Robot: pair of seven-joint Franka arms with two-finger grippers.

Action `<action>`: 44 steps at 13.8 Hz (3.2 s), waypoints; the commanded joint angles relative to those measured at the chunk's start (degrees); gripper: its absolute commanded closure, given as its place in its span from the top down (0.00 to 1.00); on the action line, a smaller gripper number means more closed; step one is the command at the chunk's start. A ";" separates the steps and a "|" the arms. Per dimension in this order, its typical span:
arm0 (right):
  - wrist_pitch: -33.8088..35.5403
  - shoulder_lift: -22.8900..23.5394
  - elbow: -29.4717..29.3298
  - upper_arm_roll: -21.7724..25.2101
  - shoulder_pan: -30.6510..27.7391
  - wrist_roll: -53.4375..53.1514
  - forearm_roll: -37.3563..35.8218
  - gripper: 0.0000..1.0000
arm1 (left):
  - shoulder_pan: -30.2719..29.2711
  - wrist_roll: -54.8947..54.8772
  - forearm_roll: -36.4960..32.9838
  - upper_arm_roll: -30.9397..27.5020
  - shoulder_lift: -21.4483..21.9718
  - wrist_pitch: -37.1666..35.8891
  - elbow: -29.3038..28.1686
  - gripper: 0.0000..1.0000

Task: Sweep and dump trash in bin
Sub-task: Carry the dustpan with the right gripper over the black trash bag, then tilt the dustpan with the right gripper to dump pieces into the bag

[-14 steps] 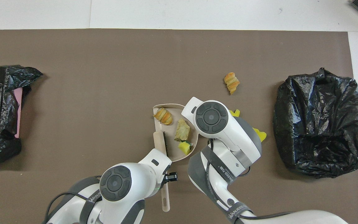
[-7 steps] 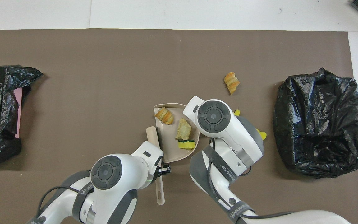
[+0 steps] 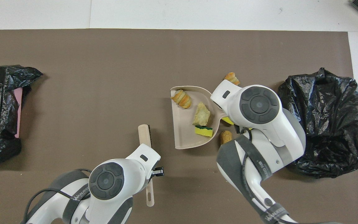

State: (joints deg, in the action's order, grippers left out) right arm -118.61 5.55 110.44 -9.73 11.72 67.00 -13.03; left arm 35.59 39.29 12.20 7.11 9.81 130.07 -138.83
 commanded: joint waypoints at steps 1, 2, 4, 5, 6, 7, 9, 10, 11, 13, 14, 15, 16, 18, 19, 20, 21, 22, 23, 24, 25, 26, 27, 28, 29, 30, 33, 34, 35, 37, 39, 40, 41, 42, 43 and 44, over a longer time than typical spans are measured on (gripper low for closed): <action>1.80 -5.80 1.97 -0.46 -5.72 7.42 3.44 0.00 | 3.77 6.31 -1.48 0.71 1.71 0.27 -1.53 0.00; 2.58 -7.12 1.97 -0.46 -7.39 9.01 3.79 0.00 | 5.79 7.02 -1.48 0.71 1.44 1.14 -2.49 0.00; 4.52 -9.49 1.97 -0.37 -10.91 10.78 4.76 0.00 | 9.56 11.13 -1.48 0.71 0.92 5.78 -5.47 0.00; 5.57 -10.55 1.88 -0.20 -12.58 11.48 4.77 0.00 | 11.24 12.99 -1.48 0.71 0.91 9.03 -7.58 0.00; 7.32 -11.60 1.88 -0.11 -14.42 11.84 4.77 0.00 | 11.78 13.09 -1.48 0.71 0.91 10.37 -8.38 0.00; 8.38 -12.40 1.79 -0.02 -16.53 12.01 4.77 0.00 | 12.04 12.83 -1.48 0.71 0.65 10.29 -8.39 0.00; 11.28 -13.72 1.44 0.15 -20.05 13.07 5.03 0.00 | 11.17 11.69 -1.48 0.62 -0.05 9.86 -7.69 1.00; 12.51 -13.98 1.18 0.50 -21.81 13.42 5.03 0.00 | 10.39 11.60 -1.48 0.53 -0.05 9.42 -6.91 1.00; 13.83 -13.99 1.18 1.11 -23.91 13.51 5.03 0.00 | 8.29 11.43 -1.57 0.53 -0.31 8.37 -5.16 1.00; 15.59 -14.25 1.09 2.26 -28.13 13.69 5.03 0.00 | 4.33 10.46 -3.66 0.53 -1.28 5.12 -0.94 1.00; 16.21 -14.34 1.09 2.35 -29.89 14.47 4.94 0.00 | 1.53 8.54 -4.63 0.62 -2.07 3.98 1.52 1.00; 16.82 -14.43 1.09 2.44 -31.30 15.70 4.85 0.00 | -0.94 5.65 -4.73 0.62 -2.94 3.10 3.71 1.00; 18.14 -14.60 1.09 2.61 -32.88 16.06 4.85 0.00 | -3.05 4.06 -4.73 0.62 -4.08 2.56 5.83 1.00; 21.39 -15.30 1.09 2.70 -35.00 15.45 3.54 0.00 | -7.36 0.99 -4.73 0.62 -7.24 2.30 10.74 1.00; 22.88 -15.48 1.18 2.79 -35.79 12.92 1.62 0.00 | -9.73 -2.08 -4.73 0.62 -8.22 1.69 12.77 1.00; 25.42 -15.92 1.18 2.70 -35.97 6.89 -0.75 0.00 | -11.58 -4.37 -4.73 0.62 -9.01 1.42 14.88 1.00; 28.66 -16.18 1.09 2.62 -35.89 0.22 -1.82 0.00 | -13.42 -6.83 -4.73 0.53 -9.97 0.02 17.42 1.00; 30.61 -16.36 1.09 2.61 -35.54 -4.98 -2.00 0.00 | -15.44 -9.90 -4.73 0.53 -10.68 -2.34 20.23 1.00; 32.54 -16.10 0.57 2.53 -35.27 -9.56 -2.00 0.00 | -17.72 -14.02 -4.73 0.53 -11.38 -5.23 23.39 1.00; 34.48 -15.49 -0.22 2.53 -35.27 -12.30 -2.26 0.00 | -19.84 -18.07 -4.73 0.53 -11.91 -8.31 26.12 1.00; 35.19 -15.31 -0.23 2.53 -35.27 -14.68 -2.44 0.00 | -21.95 -22.11 -4.73 0.53 -12.18 -11.65 28.59 1.00; 36.24 -14.52 -0.66 2.53 -35.27 -16.62 -2.96 0.00 | -23.62 -25.72 -4.73 0.45 -12.53 -14.90 30.87 1.00; 37.99 -12.34 -2.32 2.53 -35.36 -18.20 -2.97 0.00 | -25.38 -28.28 -4.73 0.36 -12.71 -17.54 32.72 1.00; 41.23 -9.01 -5.73 2.53 -35.45 -19.96 -2.97 0.00 | -27.22 -30.22 -4.73 0.36 -12.71 -19.31 34.05 1.00; 44.48 -5.41 -10.20 2.53 -35.36 -21.02 -3.06 0.00 | -28.63 -30.50 -4.82 0.10 -12.45 -19.76 34.84 1.00; 47.30 -2.15 -14.77 2.53 -35.36 -21.12 -3.23 0.00 | -30.21 -30.67 -4.99 0.01 -12.18 -21.07 35.55 1.00; 52.50 3.23 -21.32 2.26 -33.35 -21.12 -6.47 0.00 | -34.35 -37.59 -8.42 -0.08 -12.71 -27.05 40.90 1.00; 53.47 4.46 -22.98 2.44 -31.94 -21.55 -7.18 0.00 | -36.27 -39.18 -9.03 -0.08 -12.71 -27.58 41.35 1.00; 56.09 6.38 -25.34 2.35 -31.23 -22.78 -8.14 0.00 | -37.51 -39.55 -9.82 0.01 -12.71 -28.46 41.96 1.00; 60.15 10.08 -31.84 2.26 -30.53 -22.88 -9.20 0.00 | -37.96 -39.64 -10.27 -0.08 -12.10 -33.80 44.51 1.00; 66.02 13.94 -38.68 2.35 -28.33 -22.88 -10.26 0.00 | -37.96 -39.99 -10.97 -0.17 -10.69 -34.62 44.35 1.00; 68.05 15.44 -41.42 2.35 -28.15 -22.88 -10.26 0.00 | -37.88 -40.69 -10.97 -0.17 -10.51 -34.88 44.08 1.00; 68.51 15.37 -41.62 2.35 -28.15 -22.88 -10.26 0.00 | -37.96 -42.44 -11.32 -0.17 -10.51 -36.36 44.43 1.00; 68.51 15.19 -41.63 2.18 -28.41 -22.44 -10.26 0.00 | -37.96 -43.32 -11.85 -0.17 -10.60 -38.03 45.30 1.00; 67.99 14.76 -41.63 1.91 -28.33 -22.26 -10.26 0.00 | -37.96 -43.33 -11.85 -0.26 -10.69 -39.00 46.61 1.00; 67.55 14.23 -41.97 1.82 -27.89 -22.17 -10.26 0.00 | -37.96 -43.42 -11.76 -0.26 -10.77 -39.80 47.50 1.00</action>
State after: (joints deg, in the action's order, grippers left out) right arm -52.10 19.20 71.40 -7.03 -16.19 44.53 -22.00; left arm -2.05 -2.88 1.52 6.67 -0.84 93.34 -94.03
